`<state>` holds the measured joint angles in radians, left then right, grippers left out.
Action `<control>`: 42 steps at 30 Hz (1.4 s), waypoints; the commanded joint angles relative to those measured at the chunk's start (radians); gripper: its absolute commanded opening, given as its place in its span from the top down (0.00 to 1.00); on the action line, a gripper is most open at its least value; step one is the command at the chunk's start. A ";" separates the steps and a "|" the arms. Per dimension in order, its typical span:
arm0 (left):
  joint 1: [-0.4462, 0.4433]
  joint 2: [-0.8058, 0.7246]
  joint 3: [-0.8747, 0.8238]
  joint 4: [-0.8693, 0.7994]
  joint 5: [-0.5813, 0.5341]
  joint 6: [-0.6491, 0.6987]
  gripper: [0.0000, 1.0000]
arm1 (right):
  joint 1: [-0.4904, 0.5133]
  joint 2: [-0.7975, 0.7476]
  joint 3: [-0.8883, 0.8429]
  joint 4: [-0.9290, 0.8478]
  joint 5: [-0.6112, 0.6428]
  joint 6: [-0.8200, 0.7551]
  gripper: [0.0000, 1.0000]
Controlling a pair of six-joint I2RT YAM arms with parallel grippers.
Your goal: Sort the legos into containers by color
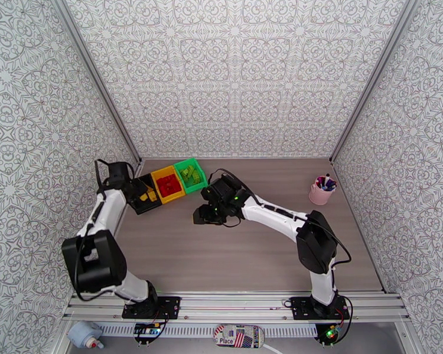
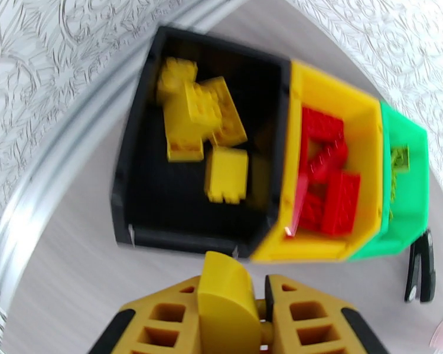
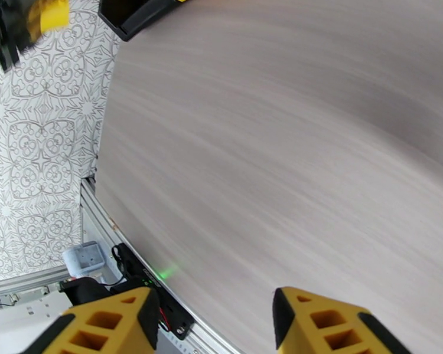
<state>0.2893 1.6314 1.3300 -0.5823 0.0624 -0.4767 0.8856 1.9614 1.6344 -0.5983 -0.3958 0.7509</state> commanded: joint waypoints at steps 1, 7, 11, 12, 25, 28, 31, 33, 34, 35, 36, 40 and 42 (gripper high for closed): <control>0.014 0.092 0.125 -0.061 0.043 0.054 0.73 | -0.012 -0.034 0.000 -0.040 0.030 -0.024 0.44; 0.033 0.148 0.226 -0.121 0.047 0.056 0.24 | -0.057 -0.125 -0.100 -0.040 0.063 -0.031 0.44; 0.010 0.035 0.135 -0.085 0.041 0.059 0.01 | -0.115 -0.206 -0.200 -0.035 0.094 -0.046 0.43; 0.000 -0.002 0.106 -0.074 0.042 0.062 0.01 | -0.134 -0.228 -0.224 -0.039 0.101 -0.053 0.42; -0.088 -0.538 -0.242 0.155 0.029 0.097 0.01 | -0.353 -0.570 -0.333 -0.184 0.426 -0.225 0.27; -0.107 -0.611 -0.273 0.215 0.003 0.118 0.01 | -0.369 -0.675 -0.346 -0.185 0.565 -0.253 0.26; -0.116 -0.682 -0.363 0.359 -0.013 0.115 0.01 | -0.378 -0.777 -0.390 -0.131 0.708 -0.291 0.14; -0.132 -0.744 -0.493 0.571 -0.004 0.156 0.01 | -0.381 -0.839 -0.431 -0.065 0.766 -0.358 0.03; -0.142 -0.775 -0.571 0.696 -0.004 0.179 0.01 | -0.379 -0.863 -0.455 -0.045 0.804 -0.349 0.01; -0.151 -0.808 -0.673 0.860 -0.005 0.193 0.01 | -0.380 -0.896 -0.531 0.029 0.870 -0.338 0.04; -0.155 -0.844 -0.758 0.974 -0.008 0.185 0.01 | -0.379 -0.943 -0.631 0.168 0.937 -0.356 0.08; -0.184 -0.855 -0.834 1.034 -0.136 0.177 0.01 | -0.382 -1.110 -0.916 0.619 0.933 -0.551 0.01; -0.226 -0.810 -0.820 0.958 -0.217 0.249 0.01 | -0.415 -1.092 -0.934 0.664 0.977 -0.556 0.01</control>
<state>0.1059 0.7971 0.4904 0.2684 -0.0174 -0.3115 0.5018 0.8719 0.7341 -0.2268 0.4808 0.2962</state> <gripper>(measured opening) 0.993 0.989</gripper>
